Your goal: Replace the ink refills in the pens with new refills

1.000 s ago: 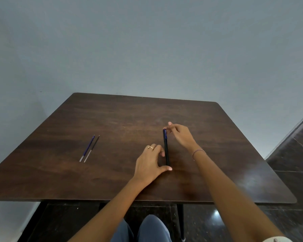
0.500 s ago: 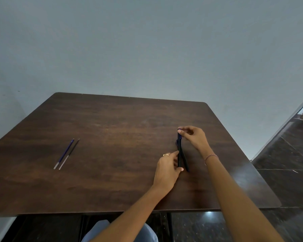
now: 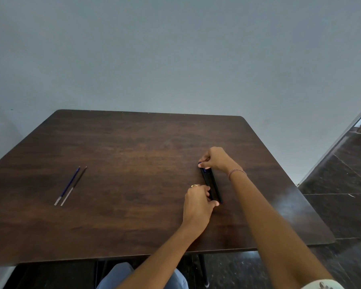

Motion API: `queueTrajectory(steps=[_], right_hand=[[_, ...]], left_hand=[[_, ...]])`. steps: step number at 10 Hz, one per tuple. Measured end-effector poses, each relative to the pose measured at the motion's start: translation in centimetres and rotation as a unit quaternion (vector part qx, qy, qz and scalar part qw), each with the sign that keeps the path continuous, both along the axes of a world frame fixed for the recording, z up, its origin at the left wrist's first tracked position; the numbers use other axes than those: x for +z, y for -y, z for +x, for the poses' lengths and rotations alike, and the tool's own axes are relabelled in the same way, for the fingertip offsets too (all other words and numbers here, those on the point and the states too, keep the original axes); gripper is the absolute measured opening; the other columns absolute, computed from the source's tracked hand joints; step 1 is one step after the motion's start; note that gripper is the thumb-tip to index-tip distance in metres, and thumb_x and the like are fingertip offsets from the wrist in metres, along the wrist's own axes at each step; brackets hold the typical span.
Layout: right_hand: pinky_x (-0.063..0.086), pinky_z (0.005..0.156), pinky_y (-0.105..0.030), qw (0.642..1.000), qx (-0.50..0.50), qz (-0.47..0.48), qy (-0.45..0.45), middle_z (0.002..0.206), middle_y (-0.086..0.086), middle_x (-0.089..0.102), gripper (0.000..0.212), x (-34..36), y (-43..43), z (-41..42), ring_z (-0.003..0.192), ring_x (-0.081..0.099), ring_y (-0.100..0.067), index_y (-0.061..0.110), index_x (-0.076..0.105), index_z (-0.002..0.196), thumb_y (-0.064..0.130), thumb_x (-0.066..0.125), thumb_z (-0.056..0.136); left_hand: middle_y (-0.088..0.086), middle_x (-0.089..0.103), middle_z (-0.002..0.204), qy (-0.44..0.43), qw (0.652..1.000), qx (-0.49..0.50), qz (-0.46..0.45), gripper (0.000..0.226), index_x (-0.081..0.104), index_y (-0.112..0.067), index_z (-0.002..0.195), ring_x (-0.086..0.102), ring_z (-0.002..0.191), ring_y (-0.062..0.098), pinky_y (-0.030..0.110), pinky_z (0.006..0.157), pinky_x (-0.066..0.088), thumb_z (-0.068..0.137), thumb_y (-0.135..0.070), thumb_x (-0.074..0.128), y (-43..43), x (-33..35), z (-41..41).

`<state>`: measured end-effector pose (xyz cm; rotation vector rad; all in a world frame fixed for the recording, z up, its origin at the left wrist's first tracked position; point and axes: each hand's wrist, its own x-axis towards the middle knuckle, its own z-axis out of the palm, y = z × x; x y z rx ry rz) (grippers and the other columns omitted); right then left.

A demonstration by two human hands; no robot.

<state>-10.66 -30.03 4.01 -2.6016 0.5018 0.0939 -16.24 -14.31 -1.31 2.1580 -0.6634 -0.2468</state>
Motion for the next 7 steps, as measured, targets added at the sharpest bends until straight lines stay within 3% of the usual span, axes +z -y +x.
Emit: queueTrajectory(steps=[1,3,6,7], right_hand=[[0.043,0.091,-0.023,0.999,0.012,-0.044,-0.024,0.111,-0.014,0.071,0.031,0.05,-0.31,0.29,0.107,0.065,-0.023,0.001,0.070,0.111,0.017,0.071,0.085],[0.043,0.086,-0.022,0.996,0.010,-0.078,-0.030,0.112,-0.014,0.071,0.033,0.08,-0.11,0.20,0.106,0.064,-0.025,0.000,0.070,0.110,0.019,0.072,0.084],[0.044,0.097,-0.029,0.994,-0.007,-0.093,-0.054,0.118,-0.015,0.067,0.041,-0.27,-0.11,-0.07,0.113,0.060,-0.027,0.001,0.063,0.122,0.022,0.069,0.088],[0.044,0.101,-0.034,0.996,-0.045,-0.079,-0.012,0.126,-0.016,0.062,0.054,-0.27,-0.54,-0.45,0.117,0.057,-0.028,0.001,0.057,0.129,0.030,0.070,0.086]], left_hand=[[-0.001,0.068,0.101,-0.019,1.000,0.007,0.013,0.050,0.062,-0.016,0.121,0.065,0.088,0.009,0.020,0.082,0.049,0.074,-0.021,0.079,0.42,0.27,0.20],[0.001,0.068,0.104,-0.022,1.000,-0.006,0.020,0.052,0.061,-0.014,0.122,0.065,0.092,0.013,0.027,0.087,0.052,0.074,-0.020,0.079,0.73,0.43,0.07],[0.003,0.067,0.108,-0.026,0.998,-0.027,0.044,0.057,0.059,-0.014,0.125,0.064,0.098,0.014,0.027,0.088,0.050,0.073,-0.021,0.080,1.12,0.75,0.22],[0.001,0.066,0.108,-0.022,0.997,-0.027,0.063,0.060,0.058,-0.016,0.126,0.063,0.098,0.014,0.027,0.086,0.051,0.071,-0.026,0.081,0.76,1.15,0.09]])
